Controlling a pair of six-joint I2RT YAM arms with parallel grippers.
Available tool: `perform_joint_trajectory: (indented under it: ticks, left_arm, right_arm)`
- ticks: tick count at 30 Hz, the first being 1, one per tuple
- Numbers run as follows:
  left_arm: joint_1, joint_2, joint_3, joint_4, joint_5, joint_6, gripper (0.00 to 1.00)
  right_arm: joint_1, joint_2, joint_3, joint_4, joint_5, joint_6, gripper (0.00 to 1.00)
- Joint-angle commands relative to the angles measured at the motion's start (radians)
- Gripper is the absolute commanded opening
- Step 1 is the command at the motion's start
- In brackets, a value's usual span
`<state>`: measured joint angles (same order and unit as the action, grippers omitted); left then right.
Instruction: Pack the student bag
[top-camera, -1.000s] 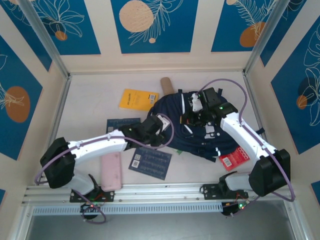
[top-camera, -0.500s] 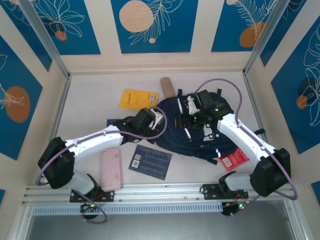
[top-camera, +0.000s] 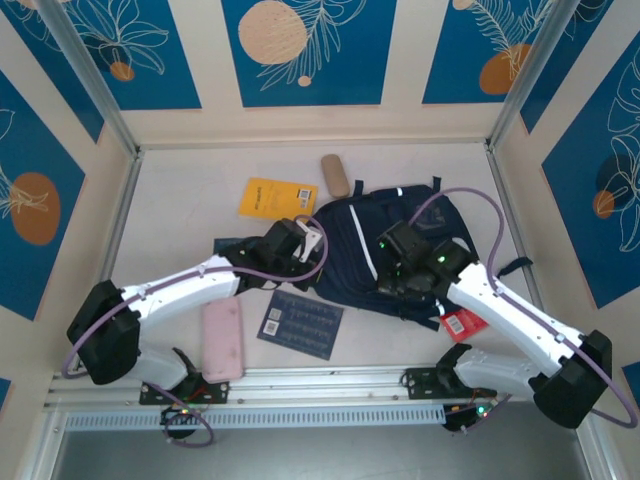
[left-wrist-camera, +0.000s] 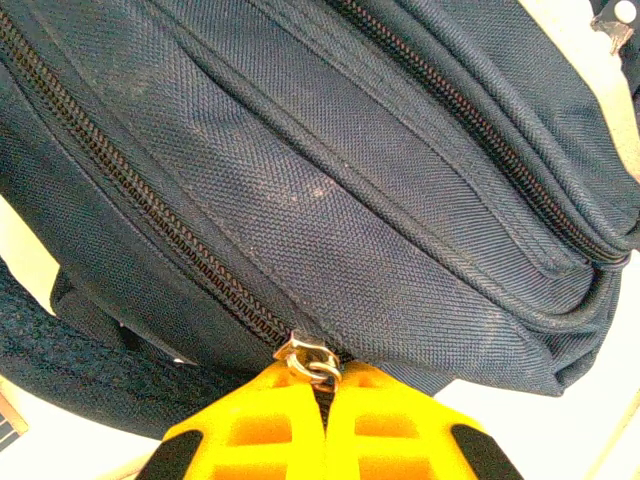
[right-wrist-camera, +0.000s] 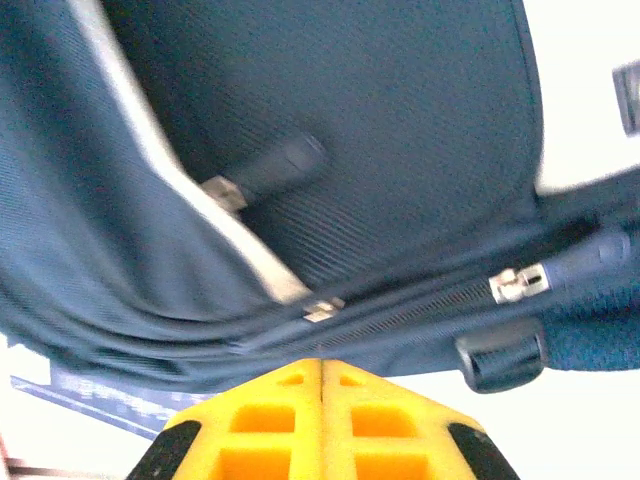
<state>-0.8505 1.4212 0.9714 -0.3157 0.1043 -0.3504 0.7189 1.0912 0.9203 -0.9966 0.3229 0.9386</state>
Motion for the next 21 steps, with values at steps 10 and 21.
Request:
perform_joint_trajectory:
  ticks: [10,21]
  left_arm:
    - [-0.008,-0.046,0.028,0.036,0.061,-0.037,0.00]
    - [-0.044,-0.009,-0.060,0.129,0.134,-0.131,0.00]
  right_arm:
    - [-0.111,0.190,-0.153,0.086,0.081,0.165,0.00]
    - [-0.408,0.346,0.041,0.282,0.023,-0.056,0.03]
